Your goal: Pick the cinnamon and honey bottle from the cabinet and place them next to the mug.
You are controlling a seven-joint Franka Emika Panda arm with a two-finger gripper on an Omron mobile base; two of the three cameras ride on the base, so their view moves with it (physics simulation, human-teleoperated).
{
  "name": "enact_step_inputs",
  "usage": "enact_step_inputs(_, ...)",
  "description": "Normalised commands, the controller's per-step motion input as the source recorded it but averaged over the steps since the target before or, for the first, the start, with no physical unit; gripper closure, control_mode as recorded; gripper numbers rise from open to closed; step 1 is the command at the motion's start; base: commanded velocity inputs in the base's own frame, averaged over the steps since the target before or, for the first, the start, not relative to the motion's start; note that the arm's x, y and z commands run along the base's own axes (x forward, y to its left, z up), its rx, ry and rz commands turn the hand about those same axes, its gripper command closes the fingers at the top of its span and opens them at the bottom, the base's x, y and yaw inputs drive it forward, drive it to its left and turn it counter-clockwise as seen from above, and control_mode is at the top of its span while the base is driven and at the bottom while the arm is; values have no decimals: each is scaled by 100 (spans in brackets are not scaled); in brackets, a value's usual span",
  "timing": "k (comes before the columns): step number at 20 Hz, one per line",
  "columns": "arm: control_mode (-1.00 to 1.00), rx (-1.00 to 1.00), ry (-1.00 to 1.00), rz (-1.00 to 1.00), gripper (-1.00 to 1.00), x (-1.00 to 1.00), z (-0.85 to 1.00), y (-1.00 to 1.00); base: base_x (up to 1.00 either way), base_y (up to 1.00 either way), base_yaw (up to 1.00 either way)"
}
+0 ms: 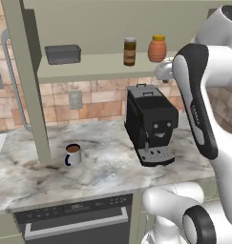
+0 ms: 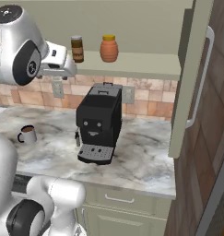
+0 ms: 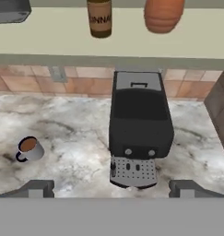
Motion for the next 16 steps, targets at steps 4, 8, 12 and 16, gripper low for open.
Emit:
enact_step_inputs(4,-100,3,-17,0,-100,24,24,2,0,0,0)
enact_step_inputs(8,-100,9,-2,0,-100,76,-6,0,0,0,0)
enact_step_inputs(12,-100,7,0,-10,-100,64,0,5,0,0,0)
enact_step_inputs(16,-100,2,-4,-12,-100,46,0,23,0,0,0)
